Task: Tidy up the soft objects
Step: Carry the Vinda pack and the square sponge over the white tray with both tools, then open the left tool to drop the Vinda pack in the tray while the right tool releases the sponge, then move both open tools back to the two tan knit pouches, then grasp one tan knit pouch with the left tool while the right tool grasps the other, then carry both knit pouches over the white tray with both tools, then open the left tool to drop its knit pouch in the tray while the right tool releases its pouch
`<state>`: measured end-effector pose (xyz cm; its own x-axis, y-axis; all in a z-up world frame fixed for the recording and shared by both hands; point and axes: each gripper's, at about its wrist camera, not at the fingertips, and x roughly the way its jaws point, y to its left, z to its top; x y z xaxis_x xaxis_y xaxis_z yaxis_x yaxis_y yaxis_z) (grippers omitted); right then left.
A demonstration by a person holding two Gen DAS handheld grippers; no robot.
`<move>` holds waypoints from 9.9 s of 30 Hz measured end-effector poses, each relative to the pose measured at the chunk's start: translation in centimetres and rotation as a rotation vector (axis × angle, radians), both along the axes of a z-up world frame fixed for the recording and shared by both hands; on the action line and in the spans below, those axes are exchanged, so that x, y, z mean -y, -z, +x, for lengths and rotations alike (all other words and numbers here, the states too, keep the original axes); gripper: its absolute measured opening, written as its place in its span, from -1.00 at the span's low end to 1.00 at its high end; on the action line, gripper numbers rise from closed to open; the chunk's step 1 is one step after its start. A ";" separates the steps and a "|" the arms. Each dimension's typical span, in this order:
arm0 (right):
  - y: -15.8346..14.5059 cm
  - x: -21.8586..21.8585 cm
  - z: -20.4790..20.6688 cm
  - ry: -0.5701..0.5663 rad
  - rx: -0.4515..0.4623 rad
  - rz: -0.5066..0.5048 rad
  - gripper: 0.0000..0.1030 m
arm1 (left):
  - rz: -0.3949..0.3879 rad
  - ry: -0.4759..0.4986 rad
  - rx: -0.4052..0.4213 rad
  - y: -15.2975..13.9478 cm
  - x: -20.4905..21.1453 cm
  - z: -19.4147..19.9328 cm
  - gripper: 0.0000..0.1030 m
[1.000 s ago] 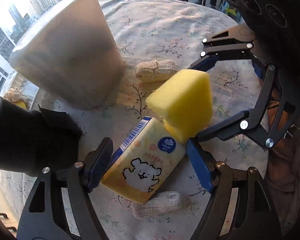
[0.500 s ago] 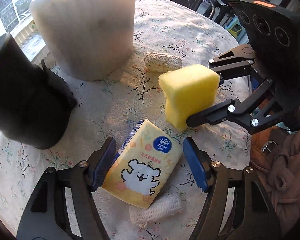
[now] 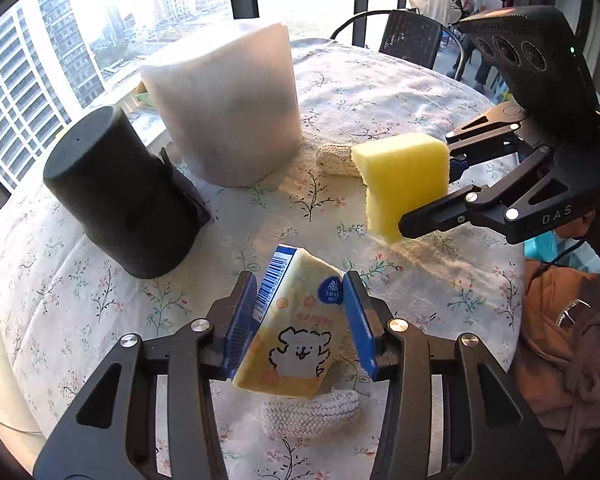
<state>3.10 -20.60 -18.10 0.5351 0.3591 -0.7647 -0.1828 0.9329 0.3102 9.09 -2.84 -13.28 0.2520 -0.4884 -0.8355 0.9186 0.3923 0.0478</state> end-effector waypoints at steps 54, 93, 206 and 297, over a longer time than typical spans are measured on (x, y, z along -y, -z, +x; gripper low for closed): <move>-4.7 13.1 11.9 0.213 0.025 -0.176 -0.36 | -0.240 -0.703 0.161 -5.3 -10.0 15.5 -0.43; -1.7 3.3 36.4 -0.223 -0.183 -0.303 -0.34 | -0.216 -0.528 -0.136 -2.3 2.5 26.3 -0.37; -0.2 1.0 0.4 0.180 -0.023 -0.217 -0.52 | -0.056 -1.159 -0.011 2.8 -1.5 -3.9 -0.62; -4.3 6.7 29.4 -0.048 -0.125 -0.033 -0.03 | 0.340 -0.367 0.127 3.0 17.4 29.3 -0.45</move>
